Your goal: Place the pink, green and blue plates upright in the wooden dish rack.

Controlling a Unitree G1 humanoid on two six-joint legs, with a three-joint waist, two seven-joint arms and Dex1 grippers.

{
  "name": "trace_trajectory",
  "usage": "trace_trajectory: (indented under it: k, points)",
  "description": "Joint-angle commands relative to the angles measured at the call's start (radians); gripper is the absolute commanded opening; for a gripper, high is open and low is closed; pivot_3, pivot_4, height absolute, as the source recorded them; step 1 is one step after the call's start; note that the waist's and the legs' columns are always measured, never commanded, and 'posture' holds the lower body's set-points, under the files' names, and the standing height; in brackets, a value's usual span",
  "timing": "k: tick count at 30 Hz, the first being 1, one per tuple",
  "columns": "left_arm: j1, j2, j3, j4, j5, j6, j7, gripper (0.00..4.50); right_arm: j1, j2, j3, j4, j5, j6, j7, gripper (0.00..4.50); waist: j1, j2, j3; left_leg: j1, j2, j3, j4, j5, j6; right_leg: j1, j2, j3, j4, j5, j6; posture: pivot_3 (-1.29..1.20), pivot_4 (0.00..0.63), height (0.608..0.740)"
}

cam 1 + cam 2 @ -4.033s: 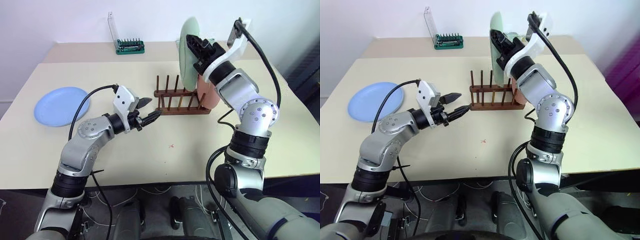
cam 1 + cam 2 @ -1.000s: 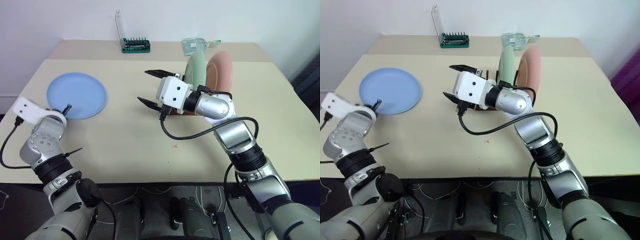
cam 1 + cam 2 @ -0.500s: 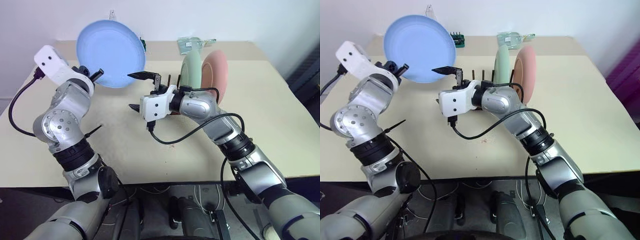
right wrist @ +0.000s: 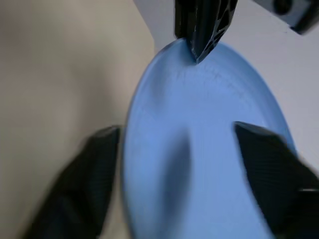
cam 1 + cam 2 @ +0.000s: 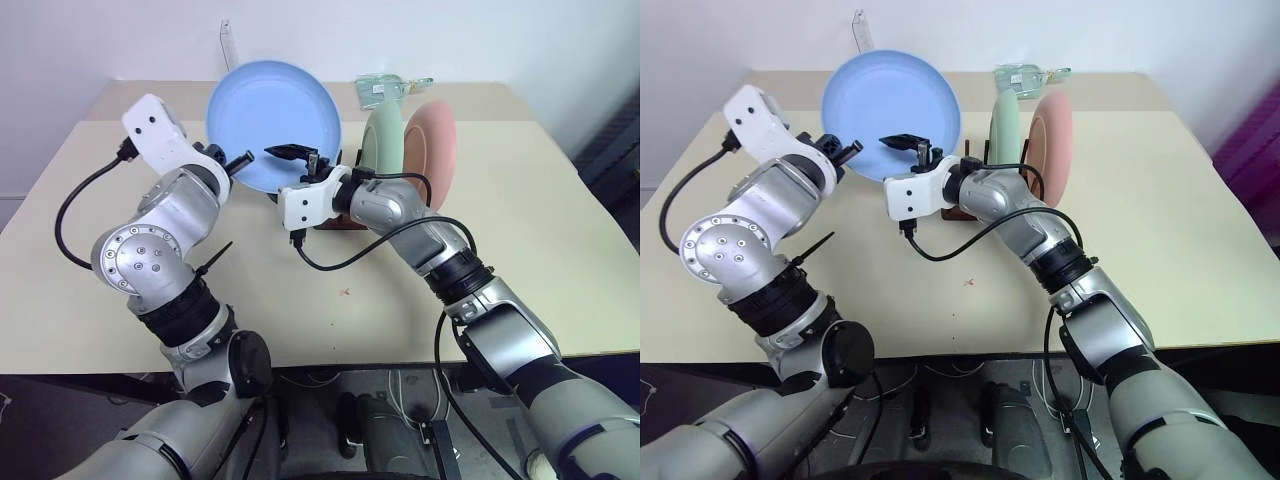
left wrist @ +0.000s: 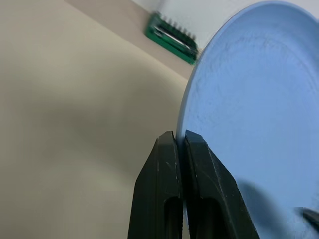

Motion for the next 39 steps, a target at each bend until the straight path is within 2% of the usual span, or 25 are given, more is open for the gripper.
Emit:
trace_trajectory:
  k: [1, 4, 6, 9, 12, 16, 18, 20, 23, 25, 27, 29, 32, 37, 39]
  points:
    - [-0.021, -0.001, -0.001, -0.039, -0.006, 0.010, -0.014, 0.00, -0.026, 0.003, -0.020, -0.010, -0.010, -0.012, -0.027, 1.62, 0.000, 0.000, 0.000, 0.000, 0.000, 0.000, 0.000, 0.000, 0.000, 0.000, 0.000, 0.000, 0.000, 0.000, 0.000, 0.00, 0.150, 0.730]
    - [-0.026, 0.012, 0.004, -0.033, 0.004, 0.010, -0.024, 0.00, -0.016, 0.000, -0.020, -0.023, -0.018, -0.014, -0.026, 0.13, 0.000, 0.000, 0.000, 0.000, 0.000, 0.000, 0.000, 0.000, 0.000, 0.000, 0.000, 0.000, 0.000, 0.000, 0.000, 0.00, 0.150, 0.730]
    - [-0.030, 0.019, 0.010, -0.022, -0.002, -0.006, -0.045, 0.00, -0.008, -0.004, -0.019, -0.036, -0.030, -0.013, -0.030, 0.05, 0.000, 0.000, 0.000, 0.000, 0.000, 0.000, 0.000, 0.000, 0.000, 0.000, 0.000, 0.000, 0.000, 0.000, 0.000, 0.00, 0.150, 0.730]
    - [-0.042, 0.043, 0.027, 0.004, 0.003, -0.094, -0.080, 0.99, 0.007, -0.006, -0.023, -0.064, -0.031, -0.004, -0.026, 0.00, 0.000, 0.000, 0.000, 0.000, 0.000, 0.000, 0.000, 0.000, 0.000, 0.000, 0.000, 0.000, 0.000, 0.000, 0.000, 0.00, 0.150, 0.730]
    - [-0.054, 0.125, 0.029, 0.053, 0.042, -0.224, -0.125, 2.41, 0.023, -0.005, -0.026, -0.095, -0.027, 0.007, -0.021, 0.00, 0.000, 0.000, 0.000, 0.000, 0.000, 0.000, 0.000, 0.000, 0.000, 0.000, 0.000, 0.000, 0.000, 0.000, 0.000, 0.00, 0.150, 0.730]
    - [-0.050, 0.233, 0.052, 0.129, 0.095, -0.363, -0.147, 2.41, 0.043, -0.001, -0.036, -0.147, -0.006, 0.027, 0.000, 0.00, -0.003, 0.000, 0.000, 0.000, 0.000, 0.000, 0.000, 0.000, 0.000, 0.000, 0.001, 0.000, 0.001, 0.000, 0.000, 0.00, 0.150, 0.730]
    - [-0.024, 0.327, 0.049, 0.174, 0.131, -0.429, -0.199, 2.41, 0.064, 0.012, -0.061, -0.208, 0.058, 0.057, 0.035, 0.00, -0.003, 0.000, 0.000, 0.000, 0.001, 0.000, 0.000, 0.000, 0.000, -0.001, 0.001, 0.000, 0.001, 0.000, 0.000, 0.00, 0.150, 0.730]
    - [0.042, 0.439, -0.003, 0.221, 0.200, -0.481, -0.273, 2.41, 0.088, 0.027, -0.088, -0.279, 0.142, 0.089, 0.078, 0.00, -0.006, 0.000, 0.000, 0.000, 0.001, 0.001, -0.001, 0.000, -0.001, -0.001, 0.001, 0.000, 0.001, 0.000, 0.000, 0.00, 0.150, 0.730]
    - [0.157, 0.555, -0.070, 0.286, 0.287, -0.565, -0.367, 2.41, 0.127, 0.072, -0.137, -0.395, 0.288, 0.199, 0.131, 0.00, -0.003, 0.001, 0.000, 0.001, 0.001, 0.001, -0.001, 0.000, -0.003, -0.001, 0.001, 0.000, 0.002, 0.000, -0.001, 0.00, 0.150, 0.730]
    - [0.222, 0.600, -0.105, 0.315, 0.324, -0.603, -0.418, 2.41, 0.148, 0.104, -0.172, -0.466, 0.370, 0.292, 0.151, 0.00, -0.001, 0.001, 0.000, 0.002, 0.002, 0.001, -0.001, 0.000, -0.004, -0.001, 0.000, 0.000, 0.003, 0.000, -0.001, 0.00, 0.150, 0.730]
    - [0.329, 0.645, -0.251, 0.308, 0.384, -0.642, -0.532, 2.41, 0.172, 0.159, -0.233, -0.549, 0.489, 0.441, 0.135, 0.00, 0.002, 0.000, 0.000, 0.001, 0.003, 0.000, -0.001, 0.000, -0.005, -0.001, -0.001, 0.000, 0.003, 0.000, -0.001, 0.00, 0.150, 0.730]
    - [0.420, 0.635, -0.354, 0.293, 0.396, -0.668, -0.626, 2.41, 0.187, 0.215, -0.293, -0.622, 0.602, 0.582, 0.106, 0.00, 0.009, 0.000, -0.001, 0.001, 0.002, 0.000, -0.001, -0.001, -0.007, -0.001, -0.002, 0.000, 0.003, -0.002, -0.004, 0.00, 0.150, 0.730]
    - [0.474, 0.587, -0.387, 0.280, 0.391, -0.711, -0.672, 2.41, 0.180, 0.271, -0.353, -0.691, 0.708, 0.730, 0.054, 0.00, 0.013, 0.000, -0.001, 0.000, 0.002, 0.001, -0.001, -0.002, -0.007, -0.002, -0.008, -0.001, 0.002, -0.002, -0.005, 0.00, 0.150, 0.730]
    - [0.522, 0.522, -0.461, 0.231, 0.371, -0.780, -0.782, 2.41, 0.127, 0.440, -0.555, -0.706, 0.954, 1.008, -0.184, 0.00, -0.001, 0.000, -0.001, -0.003, 0.002, 0.001, -0.004, -0.002, -0.007, -0.006, -0.009, 0.000, 0.002, -0.002, -0.006, 0.00, 0.150, 0.730]
    - [0.524, 0.509, -0.466, 0.215, 0.370, -0.795, -0.806, 2.41, 0.104, 0.463, -0.603, -0.689, 1.000, 1.062, -0.254, 0.00, -0.002, 0.001, -0.001, -0.003, 0.002, 0.001, -0.005, -0.002, -0.007, -0.007, -0.009, 0.000, 0.002, -0.002, -0.006, 0.00, 0.150, 0.730]
